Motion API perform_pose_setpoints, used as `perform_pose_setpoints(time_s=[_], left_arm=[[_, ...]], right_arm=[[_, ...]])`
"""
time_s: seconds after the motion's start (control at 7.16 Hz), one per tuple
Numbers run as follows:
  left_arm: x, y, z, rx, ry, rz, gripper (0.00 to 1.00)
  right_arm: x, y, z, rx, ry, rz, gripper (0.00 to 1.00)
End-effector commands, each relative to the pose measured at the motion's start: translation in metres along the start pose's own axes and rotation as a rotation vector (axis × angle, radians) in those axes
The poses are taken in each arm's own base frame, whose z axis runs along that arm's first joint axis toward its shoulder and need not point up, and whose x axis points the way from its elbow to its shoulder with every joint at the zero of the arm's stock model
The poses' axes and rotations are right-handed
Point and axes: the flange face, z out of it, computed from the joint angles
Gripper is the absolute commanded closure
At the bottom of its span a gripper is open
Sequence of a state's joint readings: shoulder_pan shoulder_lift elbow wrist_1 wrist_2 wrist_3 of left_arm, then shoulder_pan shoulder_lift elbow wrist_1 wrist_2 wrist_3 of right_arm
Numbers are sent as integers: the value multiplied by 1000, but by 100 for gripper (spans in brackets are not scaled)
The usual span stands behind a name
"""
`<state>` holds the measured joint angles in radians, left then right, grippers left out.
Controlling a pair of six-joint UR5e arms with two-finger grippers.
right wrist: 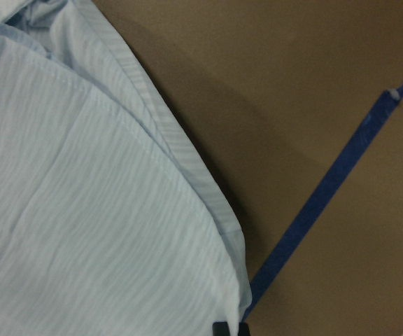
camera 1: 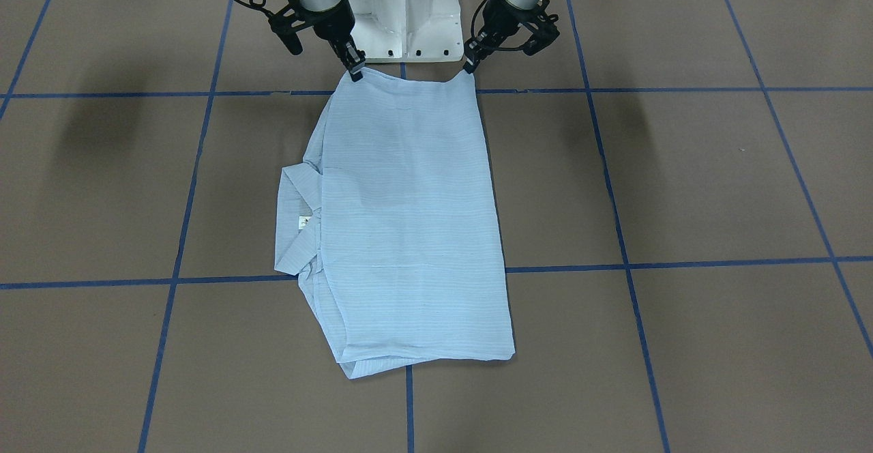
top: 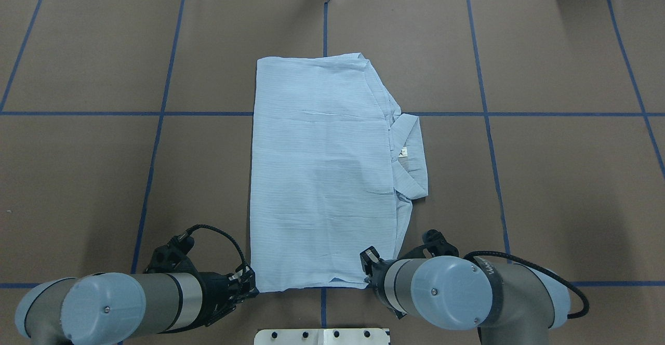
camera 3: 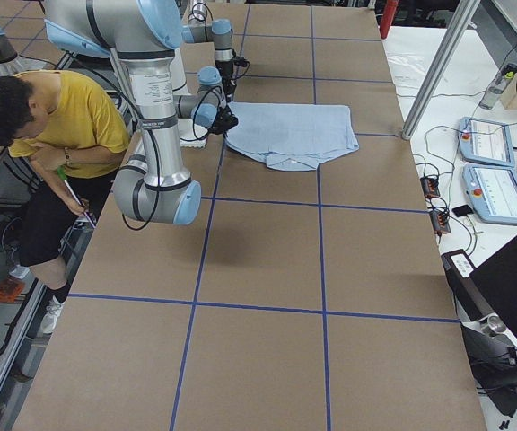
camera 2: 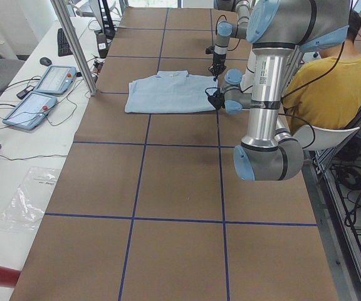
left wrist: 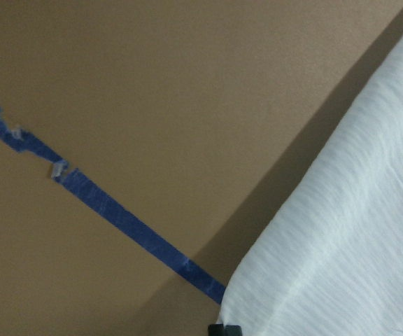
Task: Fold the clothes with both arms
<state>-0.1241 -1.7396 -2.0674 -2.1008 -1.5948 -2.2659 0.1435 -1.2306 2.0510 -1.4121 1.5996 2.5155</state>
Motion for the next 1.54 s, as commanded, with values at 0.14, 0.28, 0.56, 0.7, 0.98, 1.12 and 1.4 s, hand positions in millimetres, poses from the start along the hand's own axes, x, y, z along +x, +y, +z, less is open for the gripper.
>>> perform_pose_setpoints(time_s=[0.14, 0.28, 0.56, 0.7, 0.98, 1.12, 1.4], left_arm=[[29, 18, -61, -22, 33, 8, 100], [44, 5, -69, 1, 66, 33, 100], [127, -30, -86, 60, 97, 128, 100], [161, -52, -89, 98, 84, 160, 100], [192, -113, -76, 202, 68, 225, 100], [218, -146, -54, 245, 77, 253, 100], [243, -214, -9, 285, 134, 256, 100]], right_arm=[[-35, -24, -45, 34, -50, 44, 100], [-53, -42, -61, 28, -64, 47, 100], [-106, -74, -93, 17, -110, 2, 100], [-130, -90, -88, 36, -111, 1, 100], [-200, -124, -79, 81, -108, -9, 100], [-237, -140, -64, 104, -78, -43, 100], [-303, -161, -38, 170, -39, -59, 100]])
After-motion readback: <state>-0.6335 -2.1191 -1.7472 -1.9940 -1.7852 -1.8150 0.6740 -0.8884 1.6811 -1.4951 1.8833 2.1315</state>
